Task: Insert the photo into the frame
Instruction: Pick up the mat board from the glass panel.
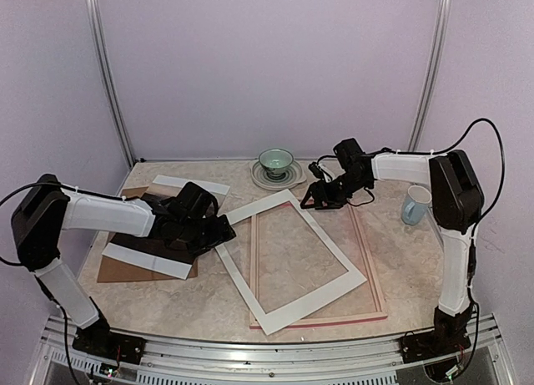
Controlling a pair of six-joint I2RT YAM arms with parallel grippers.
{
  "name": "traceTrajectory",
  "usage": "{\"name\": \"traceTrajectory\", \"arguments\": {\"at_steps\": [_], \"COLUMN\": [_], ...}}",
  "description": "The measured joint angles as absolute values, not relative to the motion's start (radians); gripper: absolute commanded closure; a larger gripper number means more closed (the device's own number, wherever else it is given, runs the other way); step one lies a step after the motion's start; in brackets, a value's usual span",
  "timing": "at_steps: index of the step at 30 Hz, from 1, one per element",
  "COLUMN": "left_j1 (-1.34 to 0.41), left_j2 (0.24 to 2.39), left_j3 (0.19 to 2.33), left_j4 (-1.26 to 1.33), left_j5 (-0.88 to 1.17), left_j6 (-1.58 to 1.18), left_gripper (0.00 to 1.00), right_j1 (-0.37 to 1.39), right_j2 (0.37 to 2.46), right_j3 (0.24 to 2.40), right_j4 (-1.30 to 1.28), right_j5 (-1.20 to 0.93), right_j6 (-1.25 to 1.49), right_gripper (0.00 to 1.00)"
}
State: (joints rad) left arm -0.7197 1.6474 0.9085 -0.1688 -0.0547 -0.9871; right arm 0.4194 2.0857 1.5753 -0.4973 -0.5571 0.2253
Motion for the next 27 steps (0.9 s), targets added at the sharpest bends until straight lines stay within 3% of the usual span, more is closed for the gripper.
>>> {"name": "traceTrajectory", "arguments": {"at_steps": [27], "left_j1": [-0.720], "left_j2": [1.749], "left_j3": [0.926], "left_j4": [-0.109], "left_j5": [0.004], "left_j6": [-0.979], "left_gripper": [0.14], "right_j1": [0.416], "right_j2": [2.143], "right_j3": [1.546], "right_j4": [-0.482], "right_j5": [-0.563], "right_j6": [0.226], "right_gripper": [0.34]}}
